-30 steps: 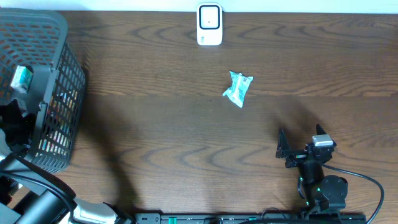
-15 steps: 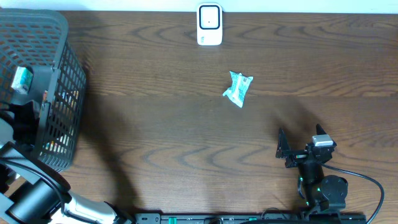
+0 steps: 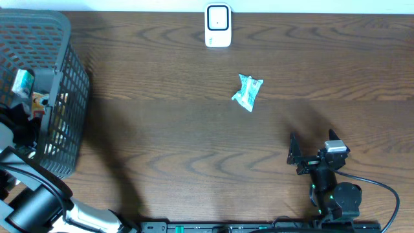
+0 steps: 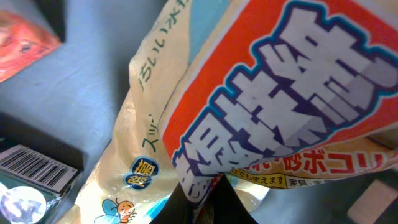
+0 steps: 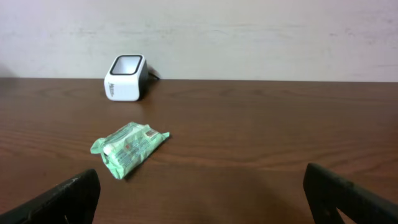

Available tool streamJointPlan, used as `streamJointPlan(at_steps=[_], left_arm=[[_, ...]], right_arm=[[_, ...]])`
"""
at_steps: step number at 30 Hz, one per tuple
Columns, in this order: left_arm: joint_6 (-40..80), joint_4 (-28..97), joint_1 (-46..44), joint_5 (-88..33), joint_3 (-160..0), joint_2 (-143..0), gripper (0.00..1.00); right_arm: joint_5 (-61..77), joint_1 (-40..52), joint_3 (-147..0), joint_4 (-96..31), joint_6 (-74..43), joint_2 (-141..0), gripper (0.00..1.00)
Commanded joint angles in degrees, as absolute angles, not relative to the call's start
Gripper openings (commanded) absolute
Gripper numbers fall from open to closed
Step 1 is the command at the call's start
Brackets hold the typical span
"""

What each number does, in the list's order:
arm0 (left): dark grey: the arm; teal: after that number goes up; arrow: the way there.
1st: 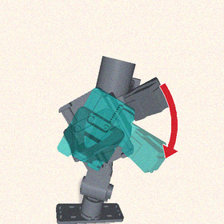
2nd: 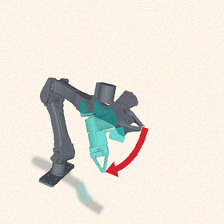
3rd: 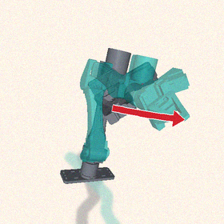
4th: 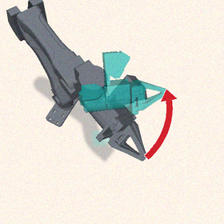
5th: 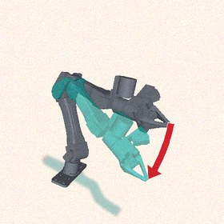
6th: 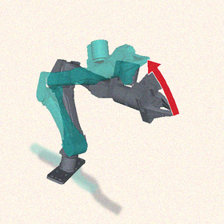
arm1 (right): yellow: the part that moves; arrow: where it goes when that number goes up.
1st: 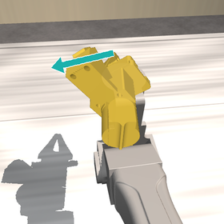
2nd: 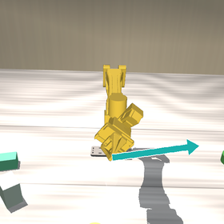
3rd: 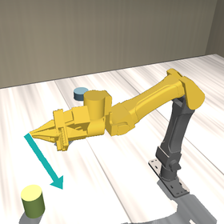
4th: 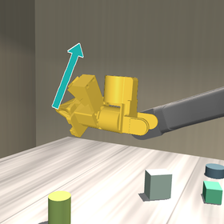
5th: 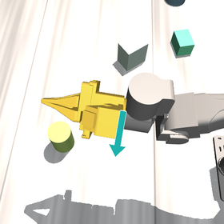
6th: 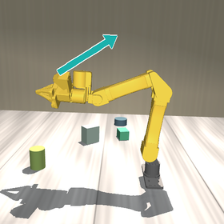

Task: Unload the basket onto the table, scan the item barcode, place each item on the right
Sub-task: 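Reach into the basket and grasp the yellow-and-red wipes bag, then carry the yellow bag to the scanner and drop it beside the green pack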

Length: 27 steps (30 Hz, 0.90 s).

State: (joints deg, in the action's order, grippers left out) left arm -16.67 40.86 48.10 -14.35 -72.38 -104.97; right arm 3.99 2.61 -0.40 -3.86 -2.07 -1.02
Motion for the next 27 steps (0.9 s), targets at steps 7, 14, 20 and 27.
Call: streamJointPlan(at_steps=[7, 14, 20, 27], left_arm=[[2.3, 40.2, 48.1, -15.1, -79.9, -97.3, 0.07], [10.1, 34.0, 48.1, -23.7, -80.5, -84.2, 0.07], [19.8, 27.6, 48.1, -35.7, -80.5, -75.2, 0.07], [31.7, 18.0, 42.7, -54.1, -80.5, -72.6, 0.07]], right_arm=[[3.5, 3.1, -0.3, -4.1, -1.2, -0.8, 0.99], [3.5, 3.1, -0.3, -4.1, -1.2, -0.8, 0.99], [3.5, 3.1, -0.3, -4.1, -1.2, -0.8, 0.99], [3.5, 3.1, -0.3, -4.1, -1.2, -0.8, 0.99]])
